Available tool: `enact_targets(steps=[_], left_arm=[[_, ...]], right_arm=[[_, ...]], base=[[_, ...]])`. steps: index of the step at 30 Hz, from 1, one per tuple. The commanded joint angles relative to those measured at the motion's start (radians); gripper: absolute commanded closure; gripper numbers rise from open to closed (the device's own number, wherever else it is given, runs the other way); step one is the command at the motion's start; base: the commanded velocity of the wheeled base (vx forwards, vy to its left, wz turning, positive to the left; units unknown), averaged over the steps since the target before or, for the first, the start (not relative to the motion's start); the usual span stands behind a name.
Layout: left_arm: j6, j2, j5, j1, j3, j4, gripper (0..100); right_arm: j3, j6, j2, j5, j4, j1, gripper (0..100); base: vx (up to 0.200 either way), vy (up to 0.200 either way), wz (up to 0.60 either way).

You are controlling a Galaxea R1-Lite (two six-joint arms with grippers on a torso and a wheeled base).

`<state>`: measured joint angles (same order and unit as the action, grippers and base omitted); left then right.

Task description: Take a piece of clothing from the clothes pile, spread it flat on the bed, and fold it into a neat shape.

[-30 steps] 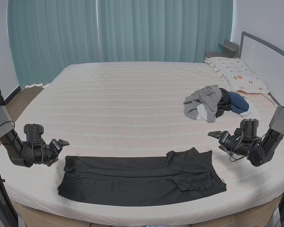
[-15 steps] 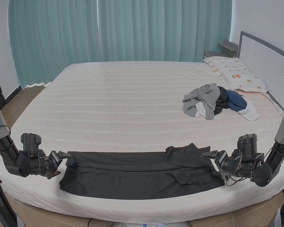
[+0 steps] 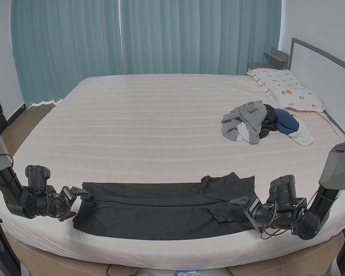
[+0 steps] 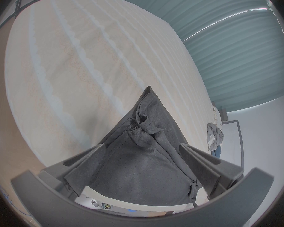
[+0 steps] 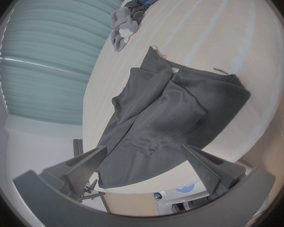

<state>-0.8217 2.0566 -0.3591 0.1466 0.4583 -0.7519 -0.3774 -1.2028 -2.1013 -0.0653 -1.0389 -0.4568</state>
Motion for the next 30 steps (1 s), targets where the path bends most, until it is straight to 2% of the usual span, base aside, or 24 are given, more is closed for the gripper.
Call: enact_targets(steps=[1,4,11,17,20,29,30], left_arm=[[-0.001,0.005,0.000,0.001,0.000,-0.001,0],[0.001,0.005,0.000,-0.001,0.000,-0.003,0],[0.001,0.005,0.000,0.001,0.000,-0.003,0],[0.003,0.005,0.000,-0.001,0.000,-0.003,0],[0.003,0.005,0.000,0.001,0.000,-0.003,0],[0.004,0.007,0.000,0.001,0.000,-0.003,0],[0.004,0.007,0.000,-0.001,0.000,-0.003,0]], right_arm=[[-0.006,0.000,-0.037,0.001,-0.001,-0.014,0],[-0.031,-0.023,-0.066,0.005,-0.003,-0.022,0],[-0.037,-0.021,-0.100,0.047,-0.049,-0.023,0],[-0.028,-0.021,-0.098,0.055,-0.050,-0.033,0],[-0.028,-0.021,-0.105,0.090,-0.050,-0.045,0],[-0.035,-0.023,-0.120,0.094,-0.052,-0.045,0],[-0.035,-0.023,-0.118,0.094,-0.053,-0.043,100]], base=[[0.000,0.000,0.00],[0.000,0.000,0.00],[0.000,0.000,0.00],[0.000,0.000,0.00],[0.000,0.000,0.00],[0.000,0.000,0.00],[0.000,0.000,0.00]])
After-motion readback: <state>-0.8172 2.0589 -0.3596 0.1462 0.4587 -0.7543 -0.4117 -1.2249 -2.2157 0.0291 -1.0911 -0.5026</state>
